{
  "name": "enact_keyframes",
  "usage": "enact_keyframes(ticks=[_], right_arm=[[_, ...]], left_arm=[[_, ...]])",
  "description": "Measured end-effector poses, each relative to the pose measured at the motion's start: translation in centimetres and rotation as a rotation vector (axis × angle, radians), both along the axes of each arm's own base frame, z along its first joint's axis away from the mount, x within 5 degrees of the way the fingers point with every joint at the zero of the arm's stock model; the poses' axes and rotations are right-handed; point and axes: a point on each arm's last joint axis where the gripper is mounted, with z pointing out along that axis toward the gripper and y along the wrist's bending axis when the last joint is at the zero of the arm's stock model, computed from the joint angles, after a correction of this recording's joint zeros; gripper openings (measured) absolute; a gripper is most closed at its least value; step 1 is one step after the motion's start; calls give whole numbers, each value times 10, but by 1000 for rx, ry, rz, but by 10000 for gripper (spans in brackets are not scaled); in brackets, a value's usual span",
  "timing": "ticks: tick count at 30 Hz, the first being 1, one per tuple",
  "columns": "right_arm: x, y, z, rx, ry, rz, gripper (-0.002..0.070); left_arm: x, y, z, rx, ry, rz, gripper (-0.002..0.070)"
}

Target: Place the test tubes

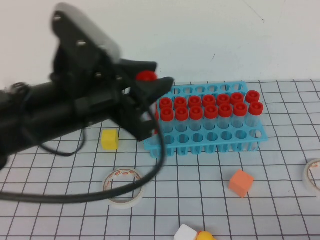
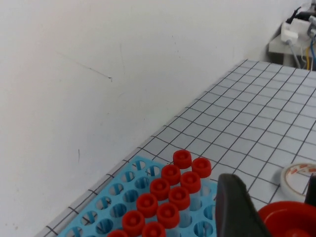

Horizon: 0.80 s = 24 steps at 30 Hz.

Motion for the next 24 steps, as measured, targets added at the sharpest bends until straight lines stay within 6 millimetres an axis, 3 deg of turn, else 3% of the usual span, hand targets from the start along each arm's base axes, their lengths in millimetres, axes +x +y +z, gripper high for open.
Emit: enact_keyframes(ticks=[7,14,19,24], right_arm=[[0,-1,-5,-30,12,-4,1],[0,-1,-5,-33,13,-5,0],[0,-1,-5,-33,13,-5,-1],[0,-1,-5,-33,13,-5,-1]], left_arm=[[22,-33,-7,65,7,42,251],[37,-67,-31,79,124,80,251],[34,-80,-36,122,123,155,251],[33,-81,-36,69,187,185,251]])
